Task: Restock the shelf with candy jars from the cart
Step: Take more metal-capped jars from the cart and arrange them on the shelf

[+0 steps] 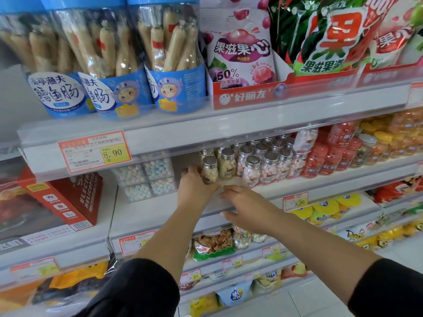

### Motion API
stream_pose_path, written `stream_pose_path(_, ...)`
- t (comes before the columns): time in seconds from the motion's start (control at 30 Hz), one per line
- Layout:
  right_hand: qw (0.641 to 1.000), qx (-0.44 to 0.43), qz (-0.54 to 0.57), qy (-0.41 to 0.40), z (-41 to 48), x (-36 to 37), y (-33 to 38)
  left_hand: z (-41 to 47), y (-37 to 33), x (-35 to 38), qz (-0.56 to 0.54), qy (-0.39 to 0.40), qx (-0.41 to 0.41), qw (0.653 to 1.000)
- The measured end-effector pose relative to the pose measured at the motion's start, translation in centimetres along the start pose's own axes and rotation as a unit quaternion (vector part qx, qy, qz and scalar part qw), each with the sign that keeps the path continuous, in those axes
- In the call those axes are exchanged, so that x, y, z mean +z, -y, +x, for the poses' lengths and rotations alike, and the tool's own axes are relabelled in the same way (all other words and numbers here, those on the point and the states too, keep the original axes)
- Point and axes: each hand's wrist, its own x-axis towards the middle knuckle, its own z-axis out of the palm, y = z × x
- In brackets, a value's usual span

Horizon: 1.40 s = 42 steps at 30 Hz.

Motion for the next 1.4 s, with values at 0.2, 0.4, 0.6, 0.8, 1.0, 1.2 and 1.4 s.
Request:
stream_pose_path(0.2,1.0,0.014,0.018,0.017,0.1,0.0,0.0,0.1,1.0,-0.7,-0.005,0.03,0.005,1.0)
stream_pose_path(0.4,0.996,0.057,0.062,0.018,0.9,-0.7,0.4,0.3,0.4,-0.5,0.008,0.008,0.01,1.0)
stream_pose_path(0.6,0.997,0.053,0.061,0.011,1.0,-0.3,0.5,0.6,-0.1,0.1,-0.015,-0.021,-0.011,1.0)
stream_pose_path(0.8,0.997,0.032,0.065,0.001,0.9,0.0,0.1,0.8,0.0,0.4,-0.025,-0.023,-0.016,0.999)
stream_pose_path(1.0,0.997,-0.004,0.07,-0.016,0.8,-0.1,0.2,-0.9,-0.1,-0.5,-0.035,-0.03,0.006,0.999)
stream_pose_path(1.2,0.97,-0.175,0.09,-0.139,-1.9,2.6,2.4,-9.4,3.0,-3.3,-0.086,-0.087,0.086,0.989)
stream_pose_path(1.4,0.974,-0.184,0.131,0.033,-5.1,10.7,5.9,-18.4,11.0,-3.5,-0.101,-0.064,-0.019,0.993)
